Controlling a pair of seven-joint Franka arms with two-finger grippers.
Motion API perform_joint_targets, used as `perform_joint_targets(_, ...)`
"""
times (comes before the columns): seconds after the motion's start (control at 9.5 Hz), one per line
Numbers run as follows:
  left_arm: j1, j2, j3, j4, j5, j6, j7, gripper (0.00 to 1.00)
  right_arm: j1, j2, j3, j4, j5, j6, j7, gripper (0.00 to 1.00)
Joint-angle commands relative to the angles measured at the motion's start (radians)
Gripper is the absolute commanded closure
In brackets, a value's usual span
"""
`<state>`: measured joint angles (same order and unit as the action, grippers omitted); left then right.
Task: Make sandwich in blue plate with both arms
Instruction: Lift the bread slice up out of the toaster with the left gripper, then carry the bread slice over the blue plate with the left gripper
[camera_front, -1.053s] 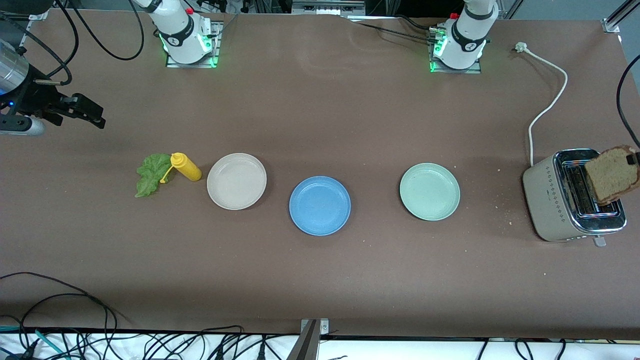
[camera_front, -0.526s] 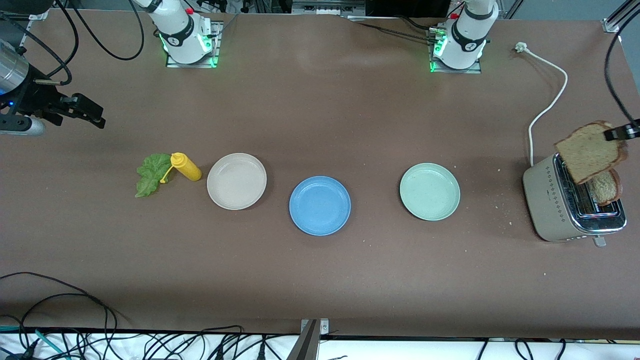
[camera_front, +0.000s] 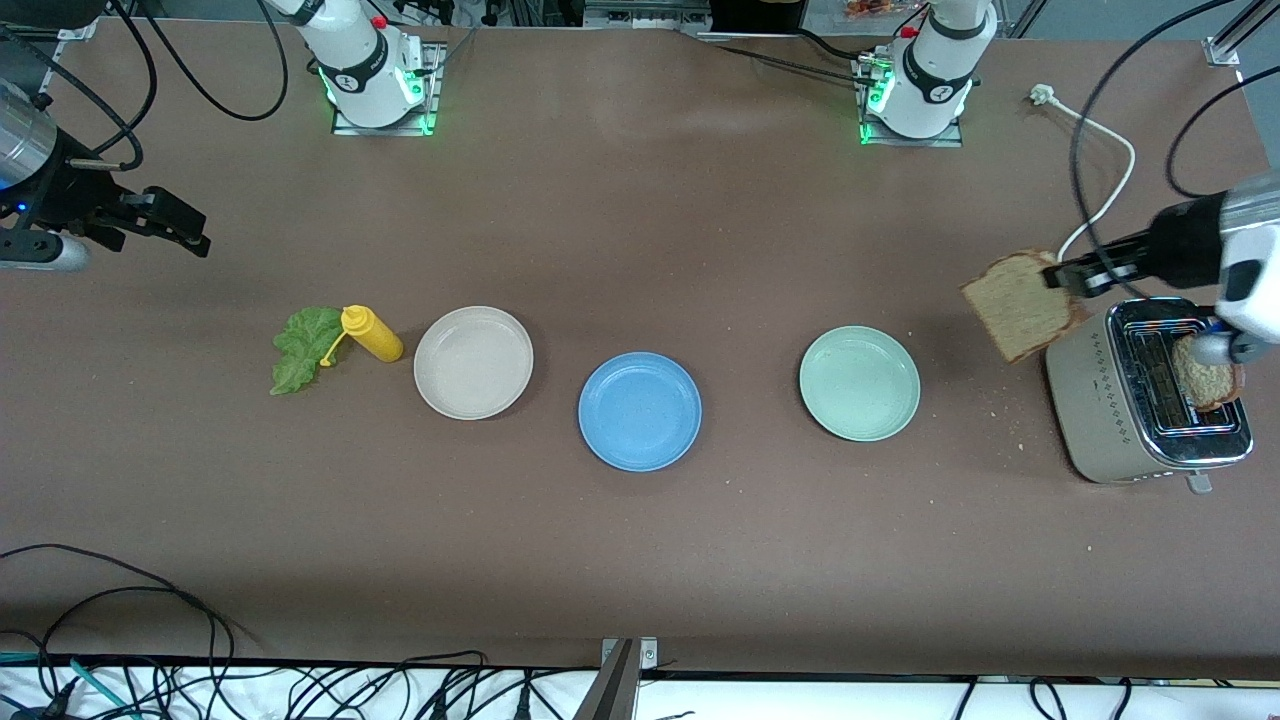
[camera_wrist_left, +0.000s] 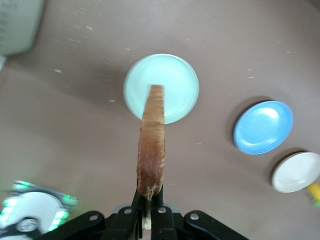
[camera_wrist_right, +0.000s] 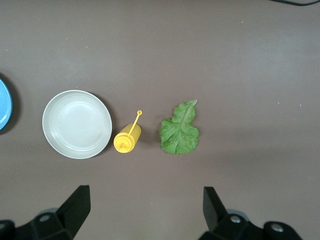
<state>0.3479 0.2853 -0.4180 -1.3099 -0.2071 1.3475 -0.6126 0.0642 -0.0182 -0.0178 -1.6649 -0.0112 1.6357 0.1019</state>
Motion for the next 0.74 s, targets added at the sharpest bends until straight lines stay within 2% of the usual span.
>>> perform_joint_targets(0.0, 0.010, -0.011, -0.163, -0.139, -0.048, 0.247, -0.253, 1.00, 0.003, 0.003, -0.004, 0.017, 0.002, -0.016, 0.006, 0.00)
perform_joint_targets(0.21, 0.005, -0.008, -0.270, -0.224, -0.046, 0.459, -0.427, 1.00, 0.003, 0.003, -0.002, 0.017, 0.002, -0.016, 0.006, 0.00)
perform_joint_targets(0.53, -0.139, 0.044, -0.285, -0.302, -0.035, 0.704, -0.594, 1.00, 0.003, 0.003, -0.002, 0.017, 0.002, -0.016, 0.006, 0.00)
perform_joint_targets(0.63, -0.194, 0.051, -0.285, -0.365, -0.029, 0.828, -0.634, 1.00, 0.003, 0.003, -0.004, 0.017, 0.002, -0.016, 0.006, 0.00)
